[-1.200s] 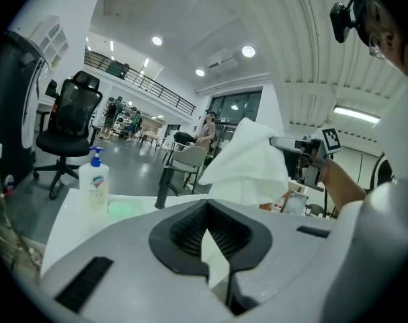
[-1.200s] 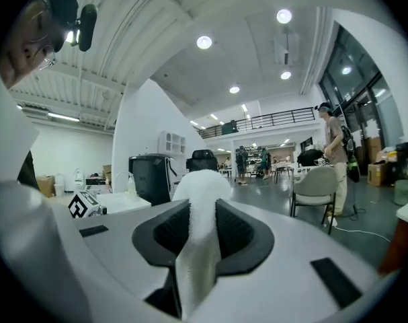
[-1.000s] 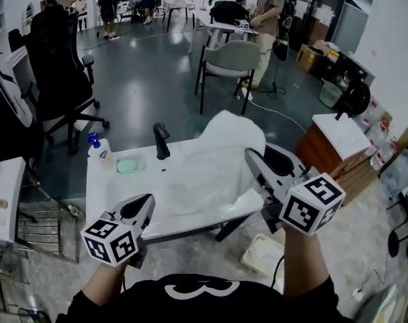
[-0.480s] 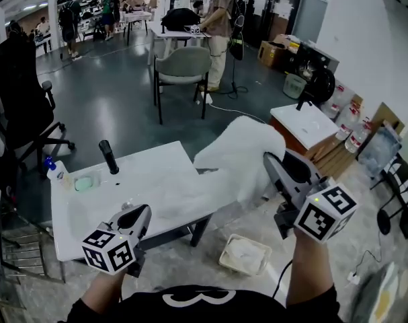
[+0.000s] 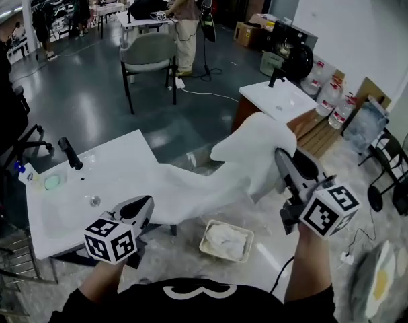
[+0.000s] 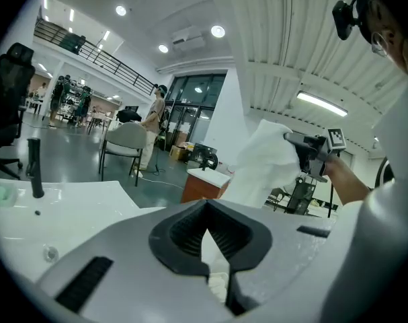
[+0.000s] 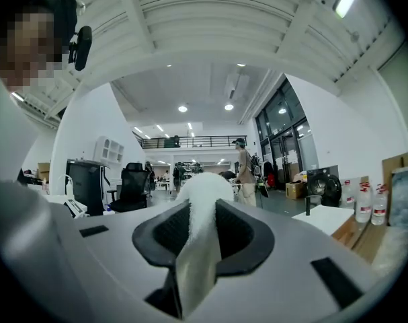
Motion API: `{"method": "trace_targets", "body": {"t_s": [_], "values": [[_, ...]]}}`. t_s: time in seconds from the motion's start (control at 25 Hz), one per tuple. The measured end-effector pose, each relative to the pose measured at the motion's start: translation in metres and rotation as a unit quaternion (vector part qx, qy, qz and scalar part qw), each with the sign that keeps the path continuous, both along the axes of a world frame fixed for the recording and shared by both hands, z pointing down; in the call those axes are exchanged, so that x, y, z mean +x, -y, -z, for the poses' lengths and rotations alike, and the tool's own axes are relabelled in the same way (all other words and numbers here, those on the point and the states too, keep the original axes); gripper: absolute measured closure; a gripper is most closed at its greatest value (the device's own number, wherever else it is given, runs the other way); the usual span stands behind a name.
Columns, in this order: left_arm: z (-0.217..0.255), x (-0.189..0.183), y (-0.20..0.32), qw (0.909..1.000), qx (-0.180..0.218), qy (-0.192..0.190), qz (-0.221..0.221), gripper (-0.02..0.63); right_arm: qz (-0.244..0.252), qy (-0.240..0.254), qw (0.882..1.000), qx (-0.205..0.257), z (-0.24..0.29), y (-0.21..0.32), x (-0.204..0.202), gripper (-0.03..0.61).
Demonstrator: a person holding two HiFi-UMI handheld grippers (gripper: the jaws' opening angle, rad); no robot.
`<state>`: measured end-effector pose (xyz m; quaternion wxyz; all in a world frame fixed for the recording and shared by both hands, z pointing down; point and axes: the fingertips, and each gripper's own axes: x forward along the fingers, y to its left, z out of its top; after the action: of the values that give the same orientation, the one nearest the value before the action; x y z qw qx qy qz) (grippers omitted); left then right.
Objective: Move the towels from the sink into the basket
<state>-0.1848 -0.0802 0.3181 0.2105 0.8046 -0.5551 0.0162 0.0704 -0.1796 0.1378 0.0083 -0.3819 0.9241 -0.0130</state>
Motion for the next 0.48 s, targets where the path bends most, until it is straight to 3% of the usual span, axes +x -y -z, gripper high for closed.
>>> {"method": "trace_targets", "body": {"t_s": [0.24,0.48], "values": [[-0.008,0.063,0.023,0.9995,-0.01,0.006,-0.03,0.607,-0.004,-0.015,0.999,-0.042,-0.04,0.018,0.051,0.48],[-0.035,0.106,0.042,0.9982,-0.033,0.007,-0.05,0.607,-0.008,-0.043,0.992,-0.121,-0.12,0.037,0.089,0.48]]}}
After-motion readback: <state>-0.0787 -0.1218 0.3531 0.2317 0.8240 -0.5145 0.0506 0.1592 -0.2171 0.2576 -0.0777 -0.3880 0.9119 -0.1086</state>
